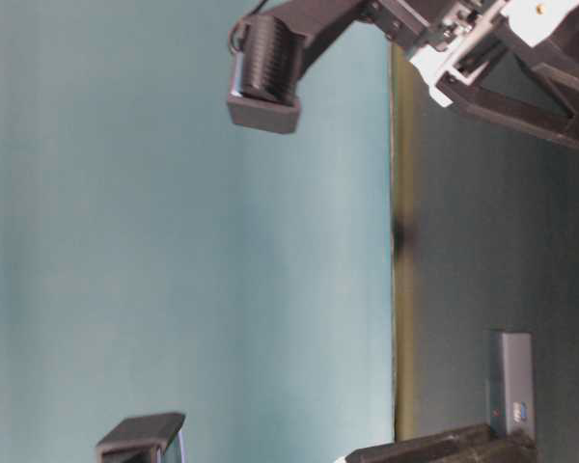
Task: Insert the LAN cable into the hub.
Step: 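Close left gripper on grey hub, right gripper on blue cable plug, then lift hub and plug, bring them toward each other above table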
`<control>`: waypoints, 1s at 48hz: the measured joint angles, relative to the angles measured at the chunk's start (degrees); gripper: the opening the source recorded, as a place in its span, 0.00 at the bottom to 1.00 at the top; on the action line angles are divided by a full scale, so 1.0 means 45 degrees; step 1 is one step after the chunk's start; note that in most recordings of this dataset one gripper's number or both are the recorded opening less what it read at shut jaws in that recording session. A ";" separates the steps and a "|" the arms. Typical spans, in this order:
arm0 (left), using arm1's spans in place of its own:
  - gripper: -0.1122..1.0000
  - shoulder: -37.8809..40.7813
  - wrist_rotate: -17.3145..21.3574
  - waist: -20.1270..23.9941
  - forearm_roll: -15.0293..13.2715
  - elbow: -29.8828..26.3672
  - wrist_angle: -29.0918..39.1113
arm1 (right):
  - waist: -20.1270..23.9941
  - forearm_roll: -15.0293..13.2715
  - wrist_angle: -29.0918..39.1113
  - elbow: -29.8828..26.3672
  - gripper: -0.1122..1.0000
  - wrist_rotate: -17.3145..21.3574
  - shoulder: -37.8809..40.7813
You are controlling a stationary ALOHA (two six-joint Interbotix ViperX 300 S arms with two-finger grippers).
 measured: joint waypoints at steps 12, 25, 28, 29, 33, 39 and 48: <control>0.37 0.0059 -0.0059 -0.0059 -0.0020 -0.0625 0.1426 | -0.0059 0.0000 -0.0020 -0.0039 0.70 0.0000 0.0195; 0.37 0.0059 -0.0098 -0.0059 0.0000 -0.1191 0.2539 | -0.0117 0.0000 0.0078 -0.0078 0.22 0.0000 0.0293; 0.37 0.0059 -0.0098 -0.0059 0.0000 -0.1348 0.2793 | -0.0117 0.0020 0.0195 -0.0098 0.22 0.0059 0.0293; 0.37 0.0078 -0.0098 -0.0059 0.0000 -0.1387 0.2852 | -0.0117 0.0000 0.0234 -0.0098 0.22 0.0117 0.0273; 0.37 0.0137 -0.0098 -0.0078 0.0000 -0.1641 0.3398 | -0.0117 0.0020 0.0469 -0.0137 0.22 0.0410 0.0117; 0.37 0.0293 0.0059 -0.0078 0.0000 -0.2012 0.4219 | -0.0098 0.0020 0.0859 -0.0156 0.22 0.0664 -0.0391; 0.37 0.0625 0.0176 -0.0098 0.0000 -0.2539 0.4609 | -0.0176 0.0039 0.1484 -0.0645 0.22 0.0684 -0.1016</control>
